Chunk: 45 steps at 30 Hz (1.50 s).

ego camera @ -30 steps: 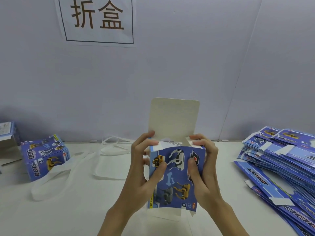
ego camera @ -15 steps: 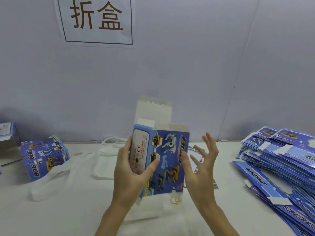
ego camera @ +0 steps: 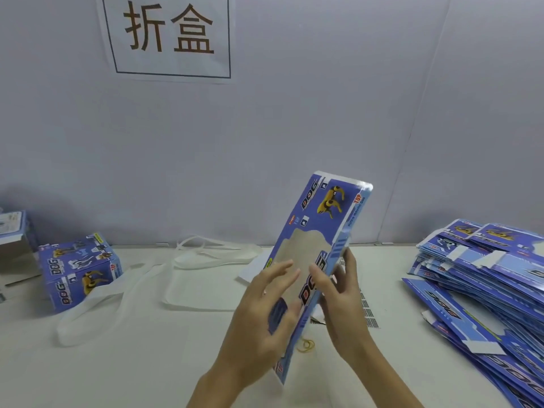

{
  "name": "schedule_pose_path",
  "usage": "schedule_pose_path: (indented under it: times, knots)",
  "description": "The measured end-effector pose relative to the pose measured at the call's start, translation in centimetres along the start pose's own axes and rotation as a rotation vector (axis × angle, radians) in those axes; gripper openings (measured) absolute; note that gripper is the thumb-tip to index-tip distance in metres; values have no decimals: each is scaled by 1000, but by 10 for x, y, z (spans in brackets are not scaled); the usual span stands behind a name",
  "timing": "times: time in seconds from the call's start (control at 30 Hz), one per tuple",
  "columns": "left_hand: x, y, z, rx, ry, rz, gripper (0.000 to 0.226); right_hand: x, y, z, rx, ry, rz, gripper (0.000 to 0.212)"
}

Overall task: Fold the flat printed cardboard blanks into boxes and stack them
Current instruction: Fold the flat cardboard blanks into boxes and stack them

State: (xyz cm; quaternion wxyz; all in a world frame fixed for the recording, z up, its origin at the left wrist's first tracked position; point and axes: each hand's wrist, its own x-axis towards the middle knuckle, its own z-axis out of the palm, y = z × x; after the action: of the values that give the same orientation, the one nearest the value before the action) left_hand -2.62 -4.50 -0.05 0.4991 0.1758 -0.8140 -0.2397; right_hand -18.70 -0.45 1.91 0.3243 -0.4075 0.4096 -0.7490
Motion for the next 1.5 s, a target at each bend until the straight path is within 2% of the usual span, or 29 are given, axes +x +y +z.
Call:
schedule_pose_path:
  times: [0.07,0.2,0.23,0.3,0.37,0.47,0.67,0.8,0.93,1.0,1.17,1.23,1.33,1.43,1.5]
  knots:
    - [2,-4,-1,-46,70,-138,48,9,-2,-9,52,-4,89,71]
    - [11,-10,-15,-21,97,-412,79,28,-11,-23,39,-83,241,69]
    - [13,-11,-18,-119,64,-472,83,31,-14,-25,23,-122,272,70]
    - [16,-11,-22,-421,12,-585,75,34,-19,-28,5,-221,320,77]
    - [18,-13,-23,-527,14,-640,67,35,-19,-27,4,-292,361,88]
    - [19,-20,-25,-535,-3,-671,74,30,-6,-23,5,-203,389,99]
    - [30,-30,-35,-462,-126,-696,83,18,4,-9,-4,-103,263,89]
    - [26,-31,-40,-506,-118,-674,88,15,-3,-5,-57,-102,215,79]
    - [24,-23,-40,-511,-7,-540,103,6,-9,0,-128,-258,200,73]
    - [27,-15,-40,-531,58,-454,94,2,-13,7,-166,-275,76,76]
    - [35,7,-50,-549,162,-209,77,-4,-24,16,-371,-192,-348,72]
    - [36,13,-51,-534,201,-148,69,-8,-23,19,-445,-177,-465,65]
    - [35,17,-46,-442,298,-155,48,-11,-19,24,-529,-184,-551,56]
    - [34,17,-43,-378,365,-91,29,-9,-15,24,-513,-204,-571,69]
    - [34,18,-44,-332,401,-11,27,-7,-15,21,-557,-181,-680,78]
